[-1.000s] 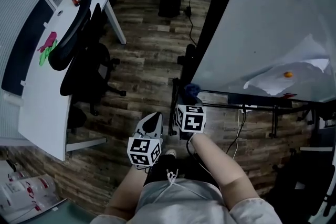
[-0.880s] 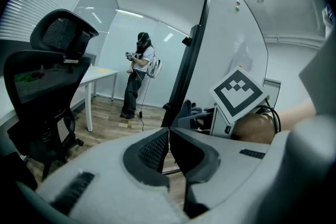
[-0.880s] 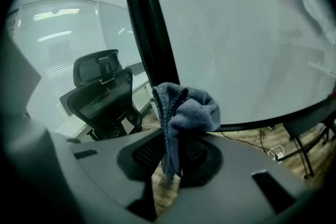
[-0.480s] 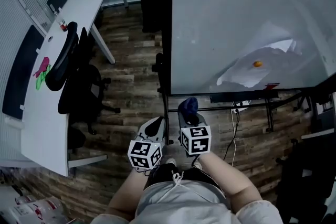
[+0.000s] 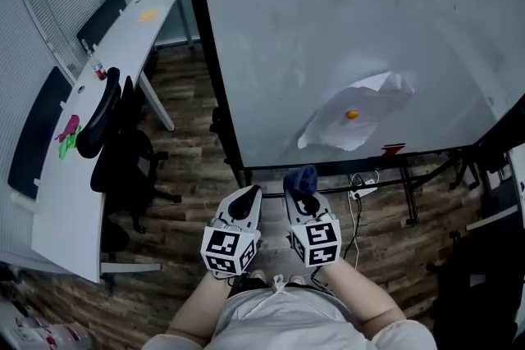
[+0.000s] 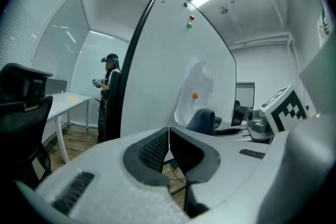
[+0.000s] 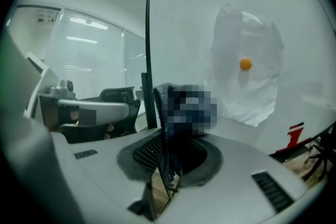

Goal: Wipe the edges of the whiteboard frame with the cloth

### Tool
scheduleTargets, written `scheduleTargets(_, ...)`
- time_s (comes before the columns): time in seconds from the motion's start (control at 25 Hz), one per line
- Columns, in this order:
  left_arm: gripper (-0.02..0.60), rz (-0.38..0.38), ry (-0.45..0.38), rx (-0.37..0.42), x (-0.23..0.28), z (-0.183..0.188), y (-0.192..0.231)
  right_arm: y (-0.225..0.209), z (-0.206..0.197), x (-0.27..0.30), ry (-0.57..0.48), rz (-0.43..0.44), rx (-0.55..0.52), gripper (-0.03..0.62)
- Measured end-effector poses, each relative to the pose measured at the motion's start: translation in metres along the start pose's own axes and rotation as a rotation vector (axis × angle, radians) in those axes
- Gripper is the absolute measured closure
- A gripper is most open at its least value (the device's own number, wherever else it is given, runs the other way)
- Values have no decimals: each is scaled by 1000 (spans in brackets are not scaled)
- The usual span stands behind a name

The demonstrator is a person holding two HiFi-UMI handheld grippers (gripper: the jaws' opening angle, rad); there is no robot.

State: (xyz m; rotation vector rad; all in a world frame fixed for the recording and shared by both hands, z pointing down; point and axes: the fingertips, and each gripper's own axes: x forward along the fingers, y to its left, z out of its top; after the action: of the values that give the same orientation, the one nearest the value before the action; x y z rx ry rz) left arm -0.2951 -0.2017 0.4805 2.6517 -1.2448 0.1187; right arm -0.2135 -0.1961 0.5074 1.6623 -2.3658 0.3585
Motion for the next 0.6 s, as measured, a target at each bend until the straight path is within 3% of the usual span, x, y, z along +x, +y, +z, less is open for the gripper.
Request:
scheduleTargets(0.24,560,42,-65,50,-1,33,-28,-21,30,-33,-80,4,5,528)
scheduleTargets(0.48,561,39,-43,13,1,27,-39,-27,36,-50,-107,16,18,528)
scheduleTargets(0.6,560,46,-39,37,-1,25,-45,-29,36,-58,-115,17,25,528)
